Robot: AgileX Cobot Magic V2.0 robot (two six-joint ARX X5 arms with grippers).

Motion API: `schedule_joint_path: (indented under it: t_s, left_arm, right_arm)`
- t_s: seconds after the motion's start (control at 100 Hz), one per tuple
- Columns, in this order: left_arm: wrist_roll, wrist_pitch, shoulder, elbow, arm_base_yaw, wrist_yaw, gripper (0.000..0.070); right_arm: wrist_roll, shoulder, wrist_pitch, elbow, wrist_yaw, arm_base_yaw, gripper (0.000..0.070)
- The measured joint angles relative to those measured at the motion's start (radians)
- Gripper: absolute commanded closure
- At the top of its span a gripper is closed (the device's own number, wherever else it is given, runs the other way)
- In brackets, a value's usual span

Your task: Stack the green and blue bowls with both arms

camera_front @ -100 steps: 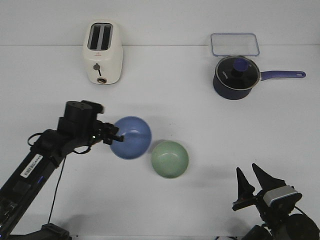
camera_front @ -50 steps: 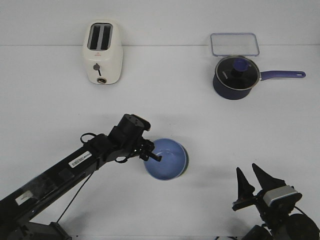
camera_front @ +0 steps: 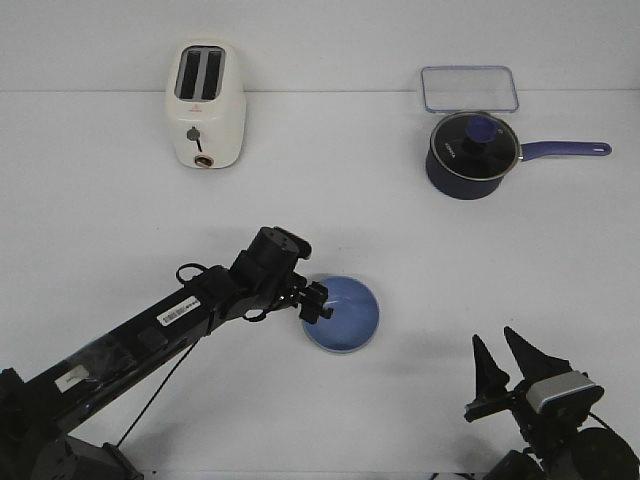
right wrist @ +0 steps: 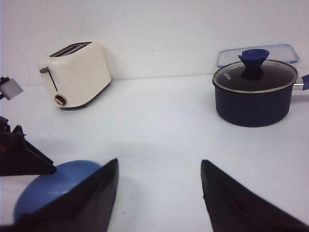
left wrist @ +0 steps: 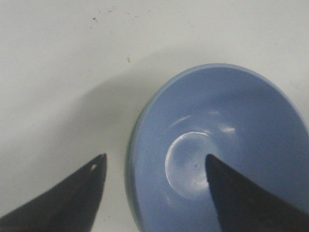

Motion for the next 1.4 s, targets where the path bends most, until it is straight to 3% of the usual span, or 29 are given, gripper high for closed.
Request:
schedule_joint_path:
  t_s: [0.29, 0.44, 0.53, 0.86, 1.02, 1.06, 1.1, 1.14, 1.18, 1.4]
  left_arm:
    - [0.006, -0.006, -0.042, -0.002, 0.024, -0.008, 0.0193]
    - [0.024, -0.046, -0.244, -0.005, 0.092, -0.090, 0.0194]
    - [0.036, -0.029, -0.398, -0.023, 0.128, -0.107, 0.0195]
    - [-0.029, 0.142, -0.948, -0.576, 0.151, -0.136, 0.0195]
    - [-0.042, 0.142, -1.062, -0.658, 0.151, -0.169, 0.0199]
    - [-0.043, 0.152, -1.077, -0.658, 0.151, -0.177, 0.0213]
    - [-0.044, 0.158, -1.082, -0.657, 0.151, -0.177, 0.0289]
    - [-0.044, 0.160, -1.087, -0.657, 0.151, -0.177, 0.0462]
    - [-0.043, 0.157, -1.088, -0.657, 0.151, -0.177, 0.0700]
    - [-0.044, 0.117, -1.077, -0.657, 0.151, -0.177, 0.0685]
  right_arm:
    - [0.000, 0.000, 0.000, 0.000, 0.000, 0.000, 0.0345]
    - [0.000, 0.000, 0.001, 0.000, 0.000, 0.000, 0.0231]
    - [0.000, 0.000, 0.003, 0.000, 0.000, 0.000, 0.0214]
    - [-0.008, 0.108, 0.007, 0.000, -0.115, 0.000, 0.0215]
    - [-0.016, 0.159, 0.009, 0.000, -0.130, 0.000, 0.0218]
    - [-0.018, 0.164, 0.009, 0.000, -0.130, 0.000, 0.0247]
    - [-0.019, 0.167, 0.009, 0.000, -0.130, 0.000, 0.0350]
    - [-0.021, 0.167, 0.009, 0.000, -0.129, 0.000, 0.0525]
    - [-0.023, 0.167, 0.010, 0.000, -0.129, 0.000, 0.0700]
    - [-0.033, 0.167, 0.015, 0.000, -0.130, 0.000, 0.0695]
